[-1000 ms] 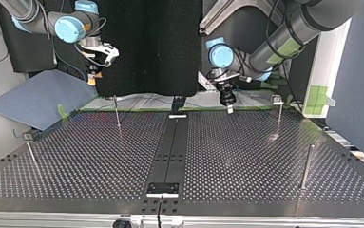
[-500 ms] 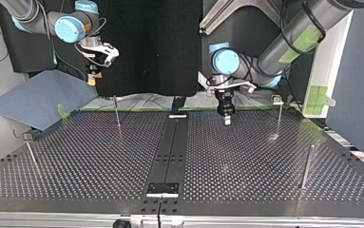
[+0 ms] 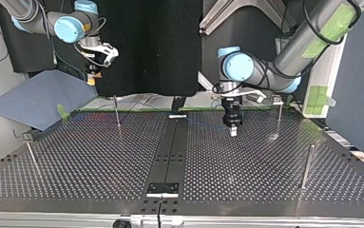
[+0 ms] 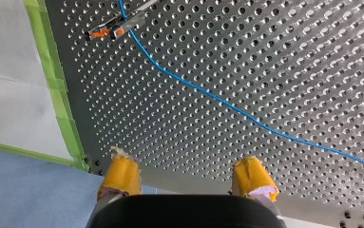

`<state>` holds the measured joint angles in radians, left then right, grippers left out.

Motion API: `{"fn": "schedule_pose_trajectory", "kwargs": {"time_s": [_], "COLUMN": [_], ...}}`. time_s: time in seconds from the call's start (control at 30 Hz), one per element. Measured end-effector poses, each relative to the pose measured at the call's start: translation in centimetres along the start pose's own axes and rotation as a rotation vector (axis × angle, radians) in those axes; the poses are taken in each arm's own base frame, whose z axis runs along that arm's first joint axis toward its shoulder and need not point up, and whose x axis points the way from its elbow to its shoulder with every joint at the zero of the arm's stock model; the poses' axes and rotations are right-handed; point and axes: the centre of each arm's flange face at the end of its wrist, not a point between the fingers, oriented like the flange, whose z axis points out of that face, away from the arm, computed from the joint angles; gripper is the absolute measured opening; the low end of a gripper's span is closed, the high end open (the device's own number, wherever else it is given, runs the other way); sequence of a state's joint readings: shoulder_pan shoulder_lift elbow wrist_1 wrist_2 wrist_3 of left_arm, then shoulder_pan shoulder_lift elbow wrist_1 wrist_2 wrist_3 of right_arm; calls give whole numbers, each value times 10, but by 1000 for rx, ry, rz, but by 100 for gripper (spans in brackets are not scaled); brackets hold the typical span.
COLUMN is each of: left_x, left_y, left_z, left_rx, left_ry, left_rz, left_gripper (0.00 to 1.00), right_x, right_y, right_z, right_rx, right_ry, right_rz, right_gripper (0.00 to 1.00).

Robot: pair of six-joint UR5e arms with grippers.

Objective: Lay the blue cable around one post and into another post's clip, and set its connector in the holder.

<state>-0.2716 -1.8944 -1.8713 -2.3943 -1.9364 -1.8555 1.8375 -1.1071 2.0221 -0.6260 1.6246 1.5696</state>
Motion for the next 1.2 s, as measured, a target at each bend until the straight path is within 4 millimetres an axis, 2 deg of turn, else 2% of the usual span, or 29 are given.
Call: {"fn": "schedule_pose_trajectory", "kwargs": {"time_s": [0.33, 0.7, 1.2], "left_x": [-49, -95, -174], "left_y": [19, 17, 9], "left_z": [6, -2, -8], "left_rx": [-15, -13, 9], "left_ry": [-7, -17, -100], "left_rz": [-7, -15, -18], "left_gripper": [4, 4, 4], "right_x": [0, 0, 0], "right_y": [0, 0, 1], "right_z": [0, 0, 0], "right_rx": [0, -1, -2], "right_ry": [1, -3, -3], "right_rz": [0, 0, 0], "right_gripper": [98, 98, 98]}}
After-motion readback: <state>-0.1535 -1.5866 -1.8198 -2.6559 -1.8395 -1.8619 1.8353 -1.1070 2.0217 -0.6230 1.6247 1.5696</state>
